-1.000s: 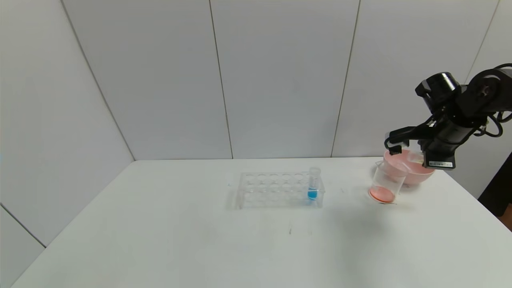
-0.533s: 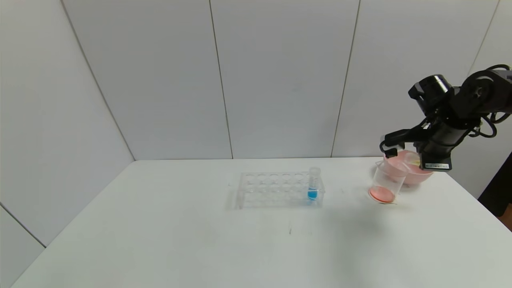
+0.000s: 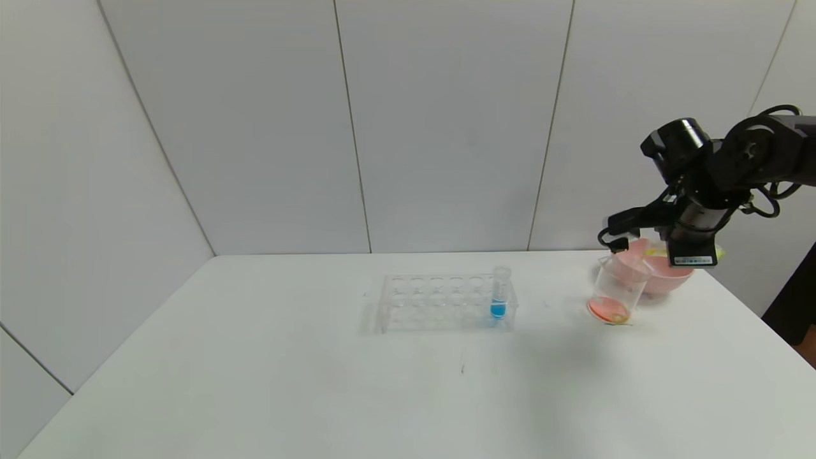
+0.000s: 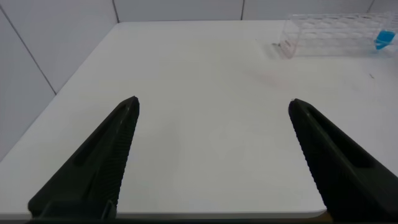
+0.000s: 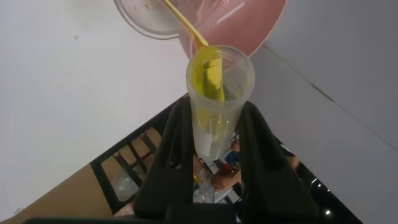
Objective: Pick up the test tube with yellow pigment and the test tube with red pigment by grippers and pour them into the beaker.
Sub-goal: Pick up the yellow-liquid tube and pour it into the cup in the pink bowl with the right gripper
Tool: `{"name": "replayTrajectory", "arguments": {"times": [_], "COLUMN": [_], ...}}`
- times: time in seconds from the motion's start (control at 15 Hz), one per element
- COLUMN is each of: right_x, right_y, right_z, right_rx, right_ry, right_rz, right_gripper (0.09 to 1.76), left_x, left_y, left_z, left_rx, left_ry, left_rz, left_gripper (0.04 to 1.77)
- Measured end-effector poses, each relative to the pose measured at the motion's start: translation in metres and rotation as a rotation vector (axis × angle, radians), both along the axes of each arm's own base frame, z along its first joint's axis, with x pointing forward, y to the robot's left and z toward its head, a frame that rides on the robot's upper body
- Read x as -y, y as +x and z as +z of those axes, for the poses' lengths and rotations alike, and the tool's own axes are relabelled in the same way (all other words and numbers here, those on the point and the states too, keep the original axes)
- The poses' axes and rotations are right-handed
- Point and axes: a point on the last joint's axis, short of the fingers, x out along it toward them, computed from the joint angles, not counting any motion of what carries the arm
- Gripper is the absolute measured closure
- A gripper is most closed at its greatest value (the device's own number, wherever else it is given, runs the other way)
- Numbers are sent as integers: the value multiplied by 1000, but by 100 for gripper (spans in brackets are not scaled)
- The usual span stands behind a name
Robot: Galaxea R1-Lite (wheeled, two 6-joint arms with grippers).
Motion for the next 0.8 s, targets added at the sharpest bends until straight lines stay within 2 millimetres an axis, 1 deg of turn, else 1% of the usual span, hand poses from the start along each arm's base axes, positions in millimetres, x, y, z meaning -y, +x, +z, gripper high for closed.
{"name": "replayTrajectory", "arguments": {"times": [0.2,0.8], "right_x": [-6,-14], "right_y": [2,8], "right_z": [-3,-6], "right_rx": [-2,-3], "right_ry": [-83,-206], "right_rz": [-10,4], "right_gripper": [135,135], "left_x": [0,0], "left_y": [0,0], "left_z": [0,0], "left_rx": [0,0], "left_ry": [0,0], "left_rz": [0,0], "left_gripper": [9,9]}}
